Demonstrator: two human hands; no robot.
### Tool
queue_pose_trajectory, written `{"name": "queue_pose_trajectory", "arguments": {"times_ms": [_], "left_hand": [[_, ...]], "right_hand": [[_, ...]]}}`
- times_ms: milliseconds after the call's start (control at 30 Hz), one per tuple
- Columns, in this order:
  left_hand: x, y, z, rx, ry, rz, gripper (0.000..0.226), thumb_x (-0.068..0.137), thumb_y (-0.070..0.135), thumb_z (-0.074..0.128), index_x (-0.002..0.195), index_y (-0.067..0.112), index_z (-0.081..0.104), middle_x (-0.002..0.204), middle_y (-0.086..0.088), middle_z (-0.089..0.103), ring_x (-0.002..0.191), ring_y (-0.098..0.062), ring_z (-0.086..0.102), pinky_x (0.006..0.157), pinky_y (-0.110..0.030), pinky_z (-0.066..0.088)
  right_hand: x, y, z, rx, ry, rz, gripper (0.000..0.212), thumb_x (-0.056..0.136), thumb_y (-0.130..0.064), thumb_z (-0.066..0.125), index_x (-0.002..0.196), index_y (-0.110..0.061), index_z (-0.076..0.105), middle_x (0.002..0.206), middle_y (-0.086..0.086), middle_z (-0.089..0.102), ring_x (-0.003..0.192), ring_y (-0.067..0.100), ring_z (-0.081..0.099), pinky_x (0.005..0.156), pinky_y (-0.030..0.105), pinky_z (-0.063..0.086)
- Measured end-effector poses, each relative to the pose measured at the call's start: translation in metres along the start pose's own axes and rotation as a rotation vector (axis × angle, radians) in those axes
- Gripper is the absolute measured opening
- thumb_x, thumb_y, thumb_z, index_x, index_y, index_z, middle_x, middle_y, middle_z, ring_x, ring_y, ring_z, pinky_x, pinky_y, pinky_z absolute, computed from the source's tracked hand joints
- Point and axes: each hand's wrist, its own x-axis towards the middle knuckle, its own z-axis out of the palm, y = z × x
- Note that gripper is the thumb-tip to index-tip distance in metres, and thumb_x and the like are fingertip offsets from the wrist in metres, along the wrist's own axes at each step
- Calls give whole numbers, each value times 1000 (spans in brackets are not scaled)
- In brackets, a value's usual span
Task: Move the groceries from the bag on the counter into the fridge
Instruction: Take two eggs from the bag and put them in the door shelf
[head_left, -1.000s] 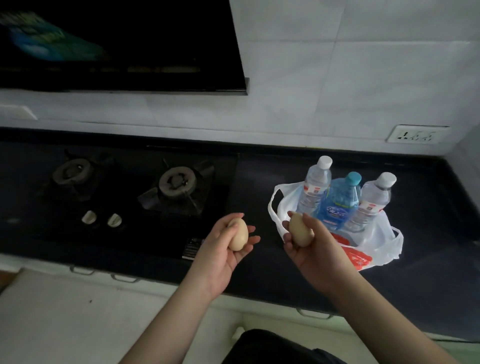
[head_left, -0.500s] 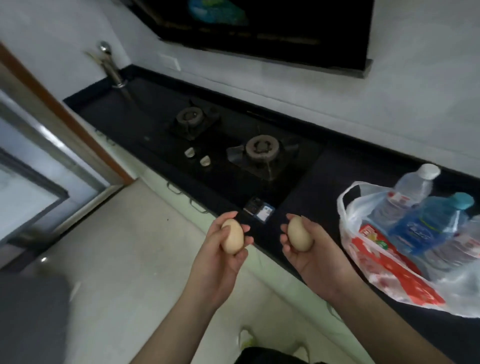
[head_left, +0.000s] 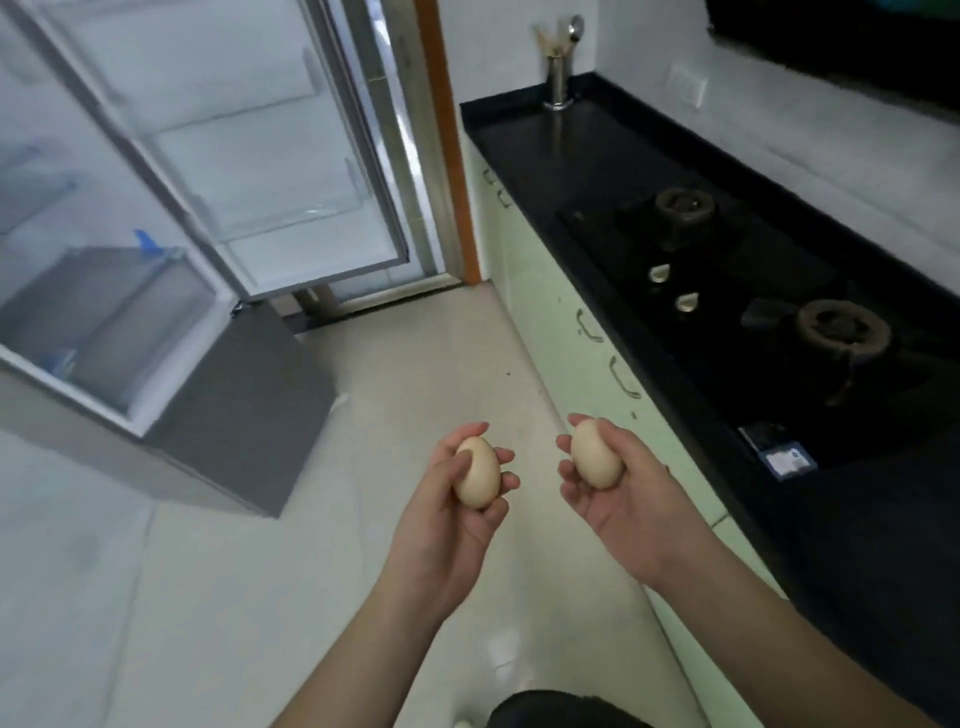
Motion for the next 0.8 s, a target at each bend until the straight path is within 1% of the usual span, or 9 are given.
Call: {"name": "queue_pose_trajectory", "arguments": {"times_ms": [100,233,367,567,667,800], "left_hand": [[-18,35,-53,-17,78,67,29,85,18,51,111,15,62,90,-15,63,70,-23,59,49,-22,45],[-42,78,-117,-33,147,154,29,85,18,51,112,16,63,93,-15,63,71,-23,59,51,-23,45],[-55,113,-162,-24,183,210,29,88,21,50,115,18,61,96,-13,65,75,-22,61,58,-24,46],[-55,153,-192,-109,205,306,30,88,22,52,117,18,59,97,-12,65,76,-21,61,59,-23,46],[-44,165,-201,-145,231,335,29,89,21,55,118,17,59,97,-12,65,76,-21,62,58,-23,47],[-13,187,-207,-180,281,352,30,87,23,53,116,16,60,96,-14,66,79,-24,63,58,-24,49]], "right_hand": [[13,40,50,-59,-66,65,21,95,-24,52,107,-12,65,88,8,67,64,16,60,62,28,51],[28,93,110,-117,-143,143,22,94,-24,52,109,-11,64,88,9,67,63,17,61,57,27,52],[40,131,157,-170,-207,192,23,93,-24,52,110,-11,64,86,8,67,62,17,60,56,27,52],[64,158,203,-237,-267,249,24,93,-23,52,111,-12,63,84,7,67,61,16,59,56,27,52],[86,161,221,-246,-277,265,23,94,-23,51,111,-12,63,83,7,67,61,16,59,56,26,52],[126,154,242,-206,-293,282,23,94,-22,51,109,-10,63,83,10,66,61,17,58,57,26,54]]}}
